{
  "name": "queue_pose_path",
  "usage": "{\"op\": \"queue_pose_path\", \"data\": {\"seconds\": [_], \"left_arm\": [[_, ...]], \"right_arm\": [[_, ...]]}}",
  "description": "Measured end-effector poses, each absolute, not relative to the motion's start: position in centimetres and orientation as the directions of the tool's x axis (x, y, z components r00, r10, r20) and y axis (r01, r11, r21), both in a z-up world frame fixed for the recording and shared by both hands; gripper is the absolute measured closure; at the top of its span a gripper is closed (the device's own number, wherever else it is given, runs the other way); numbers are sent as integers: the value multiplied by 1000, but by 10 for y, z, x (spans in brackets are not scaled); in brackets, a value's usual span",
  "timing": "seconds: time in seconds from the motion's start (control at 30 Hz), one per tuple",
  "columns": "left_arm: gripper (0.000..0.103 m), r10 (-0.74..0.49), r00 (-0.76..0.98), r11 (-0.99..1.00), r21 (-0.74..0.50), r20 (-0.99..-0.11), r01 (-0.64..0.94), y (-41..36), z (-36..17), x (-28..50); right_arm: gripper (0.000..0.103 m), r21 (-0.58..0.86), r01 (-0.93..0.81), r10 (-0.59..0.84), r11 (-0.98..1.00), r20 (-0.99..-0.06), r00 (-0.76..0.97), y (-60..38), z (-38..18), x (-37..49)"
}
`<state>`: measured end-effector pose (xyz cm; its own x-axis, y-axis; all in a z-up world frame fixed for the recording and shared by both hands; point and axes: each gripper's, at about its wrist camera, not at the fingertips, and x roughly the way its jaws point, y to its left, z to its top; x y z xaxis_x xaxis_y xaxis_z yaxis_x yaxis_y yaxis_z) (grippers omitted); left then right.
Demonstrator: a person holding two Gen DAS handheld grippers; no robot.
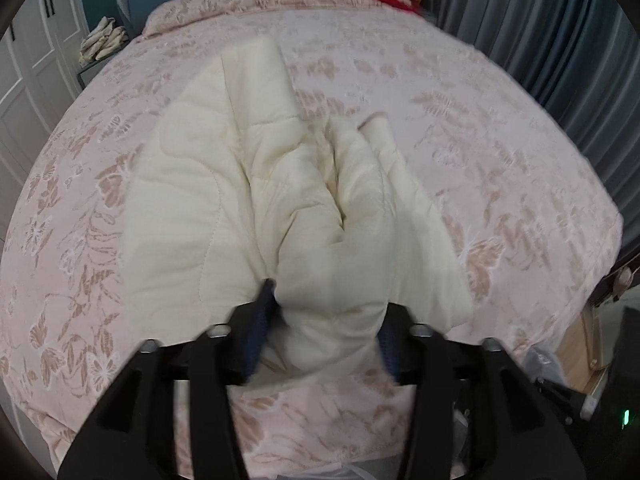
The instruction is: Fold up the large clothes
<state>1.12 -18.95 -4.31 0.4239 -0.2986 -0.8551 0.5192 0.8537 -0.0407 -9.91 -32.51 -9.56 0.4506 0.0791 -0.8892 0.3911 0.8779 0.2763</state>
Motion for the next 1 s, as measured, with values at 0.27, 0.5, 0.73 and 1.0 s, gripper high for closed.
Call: {"op": "queue_pose_path", "data": {"seconds": [0.27, 0.5, 0.73, 1.0], "left_arm": [[15, -257, 474, 899, -28, -842, 437, -96, -28, -2], [16, -153, 398, 929, 6, -904, 370, -60, -91, 6], [22, -195, 374, 939, -64, -907, 337, -53, -105, 25], [22, -218, 342, 925, -81, -914, 372, -73, -110, 27]], "right_arm": [[39, 325, 306, 79, 895, -789, 609, -323, -18, -84], [33, 313, 191, 115, 930, -744, 658, -289, 17, -11], [86, 348, 188, 200, 918, -819, 538, -285, -23, 37], [103, 324, 301, 92, 897, -802, 590, -335, -29, -38]]}}
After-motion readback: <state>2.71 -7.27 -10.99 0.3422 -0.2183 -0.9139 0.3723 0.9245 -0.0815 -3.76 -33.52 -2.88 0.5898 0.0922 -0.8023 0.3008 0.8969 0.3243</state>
